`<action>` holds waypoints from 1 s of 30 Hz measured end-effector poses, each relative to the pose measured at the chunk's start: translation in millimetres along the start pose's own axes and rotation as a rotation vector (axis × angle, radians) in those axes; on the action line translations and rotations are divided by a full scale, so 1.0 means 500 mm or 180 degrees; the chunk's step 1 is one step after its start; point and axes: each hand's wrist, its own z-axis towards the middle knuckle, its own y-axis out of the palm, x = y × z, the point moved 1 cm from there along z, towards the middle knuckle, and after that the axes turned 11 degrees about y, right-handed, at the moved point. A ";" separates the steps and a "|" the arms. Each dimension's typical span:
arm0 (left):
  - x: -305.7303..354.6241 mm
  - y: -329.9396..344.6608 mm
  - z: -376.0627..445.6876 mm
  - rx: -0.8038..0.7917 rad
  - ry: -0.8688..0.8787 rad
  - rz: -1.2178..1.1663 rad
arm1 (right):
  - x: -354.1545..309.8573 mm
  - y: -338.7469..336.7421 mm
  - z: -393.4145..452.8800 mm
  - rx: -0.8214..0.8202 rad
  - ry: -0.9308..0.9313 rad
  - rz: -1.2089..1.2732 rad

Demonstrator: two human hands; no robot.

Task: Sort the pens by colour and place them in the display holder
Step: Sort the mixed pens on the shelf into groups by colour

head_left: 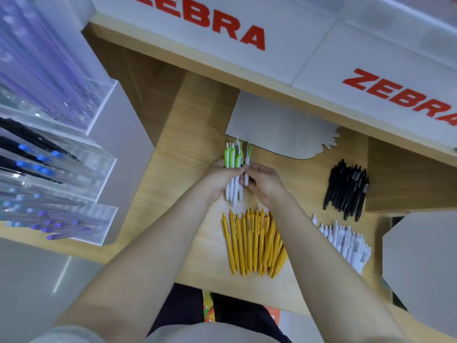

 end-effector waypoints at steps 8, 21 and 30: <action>0.014 -0.032 -0.011 -0.0049 -0.0144 -0.0381 | -0.007 0.028 -0.044 -0.0209 0.0081 0.0108; 0.024 -0.072 -0.111 -0.0146 -0.0392 -0.1319 | 0.018 0.053 -0.166 0.0306 -0.0520 -0.0757; -0.014 -0.117 -0.118 0.0012 -0.0414 -0.1332 | 0.021 0.046 -0.129 0.0565 -0.0411 -0.1174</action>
